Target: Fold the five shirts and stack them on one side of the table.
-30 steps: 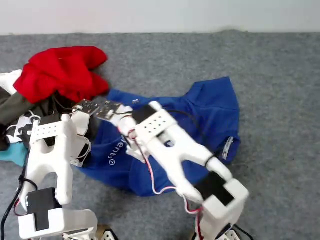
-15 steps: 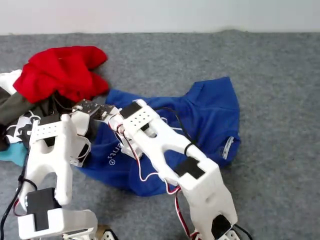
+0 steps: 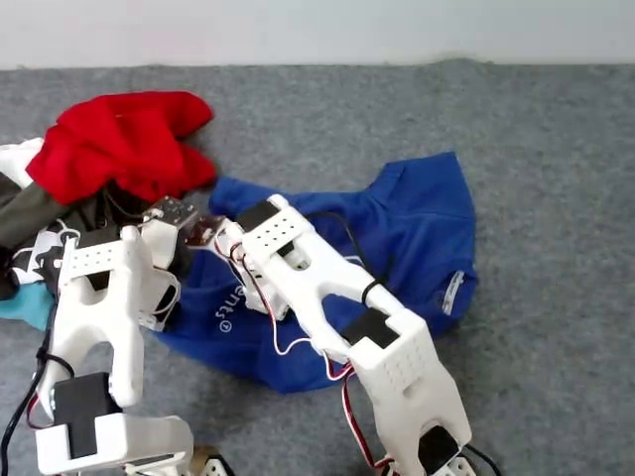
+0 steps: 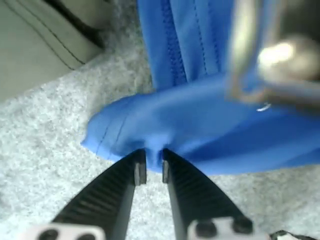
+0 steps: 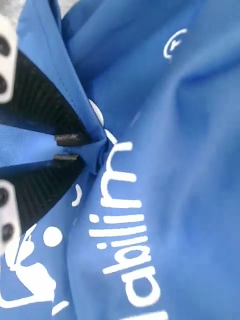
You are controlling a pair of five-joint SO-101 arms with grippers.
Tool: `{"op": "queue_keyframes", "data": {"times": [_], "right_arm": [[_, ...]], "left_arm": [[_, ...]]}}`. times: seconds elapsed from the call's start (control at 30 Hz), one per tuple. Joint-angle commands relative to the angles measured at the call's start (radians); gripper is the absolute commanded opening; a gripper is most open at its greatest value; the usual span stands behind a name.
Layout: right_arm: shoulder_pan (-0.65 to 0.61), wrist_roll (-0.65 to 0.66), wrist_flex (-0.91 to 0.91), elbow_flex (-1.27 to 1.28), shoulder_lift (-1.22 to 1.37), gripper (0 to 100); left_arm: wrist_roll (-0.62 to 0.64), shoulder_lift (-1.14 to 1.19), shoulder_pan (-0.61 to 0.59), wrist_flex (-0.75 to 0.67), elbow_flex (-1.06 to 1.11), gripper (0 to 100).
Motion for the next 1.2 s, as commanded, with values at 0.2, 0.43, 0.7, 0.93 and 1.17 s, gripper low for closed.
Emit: {"op": "queue_keyframes", "data": {"times": [0.2, 0.43, 0.7, 0.93, 1.17], "right_arm": [[0.107, 0.02, 0.114, -0.025, -0.008, 0.9], [0.186, 0.021, 0.219, -0.123, -0.07, 0.9], [0.185, 0.021, 0.239, -0.147, -0.076, 0.9], [0.179, 0.021, 0.239, -0.147, -0.074, 0.9], [0.148, 0.021, 0.239, -0.147, -0.073, 0.9]], "left_arm": [[-0.015, -0.017, 0.0, 0.002, -0.105, 7], [-0.015, -0.008, 0.0, 0.002, -0.102, 7], [-0.075, -0.008, 0.009, -0.008, -0.025, 7], [-0.081, -0.008, 0.012, -0.204, 0.05, 7], [-0.081, -0.006, 0.025, -0.298, 0.094, 7]]}}
